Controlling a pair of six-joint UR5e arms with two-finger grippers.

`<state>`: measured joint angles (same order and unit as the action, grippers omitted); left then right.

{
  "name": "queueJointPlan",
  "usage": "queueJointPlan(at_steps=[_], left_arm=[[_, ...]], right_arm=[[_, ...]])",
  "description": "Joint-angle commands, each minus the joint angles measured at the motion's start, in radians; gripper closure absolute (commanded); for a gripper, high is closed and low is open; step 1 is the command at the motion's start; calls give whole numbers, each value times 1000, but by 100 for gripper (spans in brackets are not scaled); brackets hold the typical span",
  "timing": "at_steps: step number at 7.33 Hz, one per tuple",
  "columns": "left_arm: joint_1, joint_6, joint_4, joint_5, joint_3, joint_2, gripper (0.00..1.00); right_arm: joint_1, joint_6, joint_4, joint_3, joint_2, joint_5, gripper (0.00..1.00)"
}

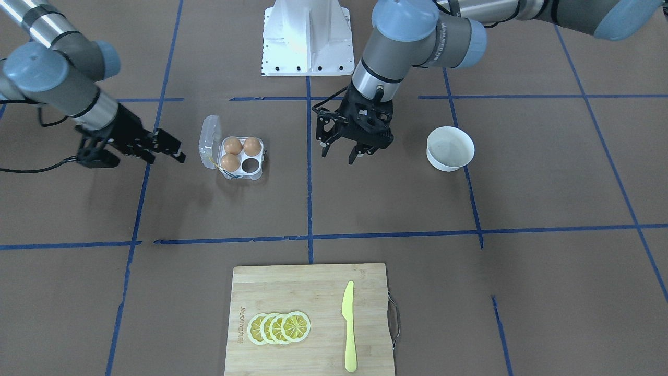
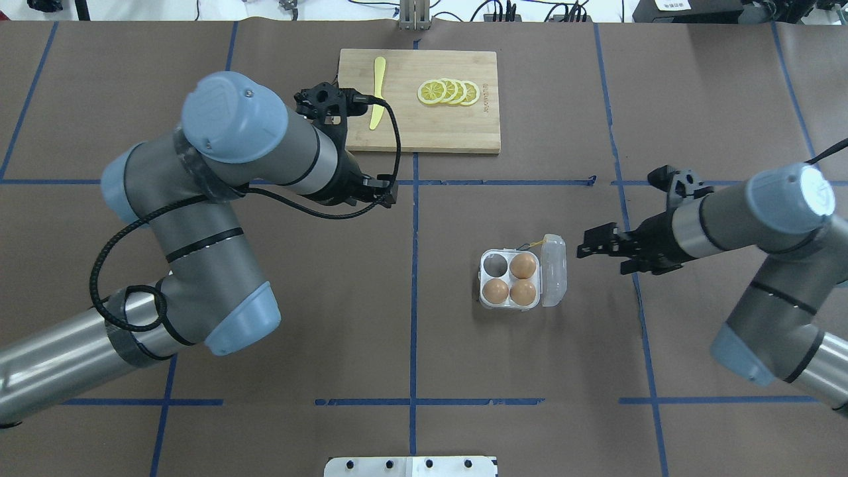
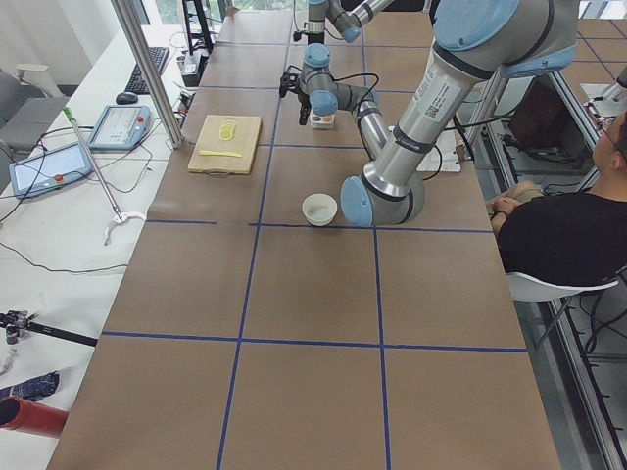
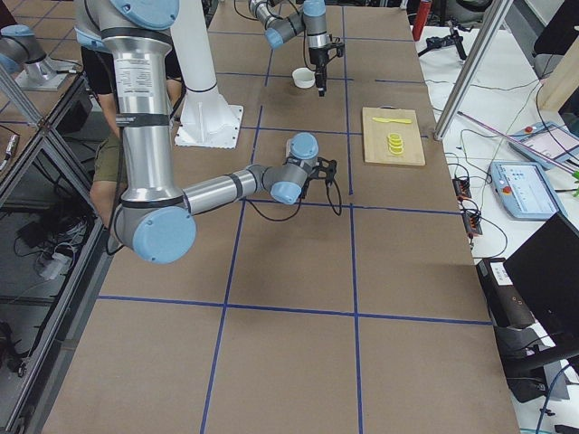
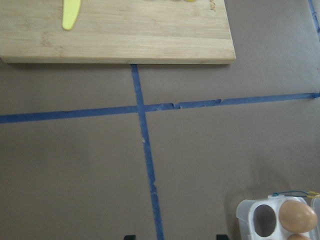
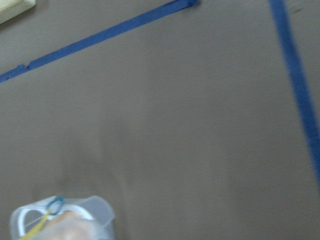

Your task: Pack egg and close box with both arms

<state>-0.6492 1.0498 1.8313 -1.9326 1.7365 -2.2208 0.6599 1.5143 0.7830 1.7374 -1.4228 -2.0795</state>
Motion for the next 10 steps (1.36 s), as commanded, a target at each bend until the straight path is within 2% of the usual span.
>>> queueJointPlan(at_steps=[1, 2, 3, 4, 5, 7, 8, 10], left_arm=[[-64, -128, 2, -12, 9, 52, 38], [-73, -128, 2, -12, 15, 59, 38], [-81, -129, 2, -12, 18, 59, 38], [-98, -152, -1, -14, 40, 72, 38], [-119, -178, -3, -14, 102, 148, 38], [-195, -310, -3, -40, 182, 274, 37], [-292, -427, -1, -98, 204, 341, 35], [-529, -773, -1, -199, 204, 496, 32]], right_arm=[[-75, 99, 243, 112, 174, 88, 0], [-72, 99, 391, 211, 214, 91, 0], [-66, 99, 451, 262, 220, 93, 0], [-30, 99, 453, 264, 232, 81, 0], [22, 98, 466, 293, 217, 52, 0], [238, 48, 475, 301, 142, -164, 0], [335, -83, 475, 310, 72, -247, 0], [514, -437, 475, 315, -115, -348, 0]])
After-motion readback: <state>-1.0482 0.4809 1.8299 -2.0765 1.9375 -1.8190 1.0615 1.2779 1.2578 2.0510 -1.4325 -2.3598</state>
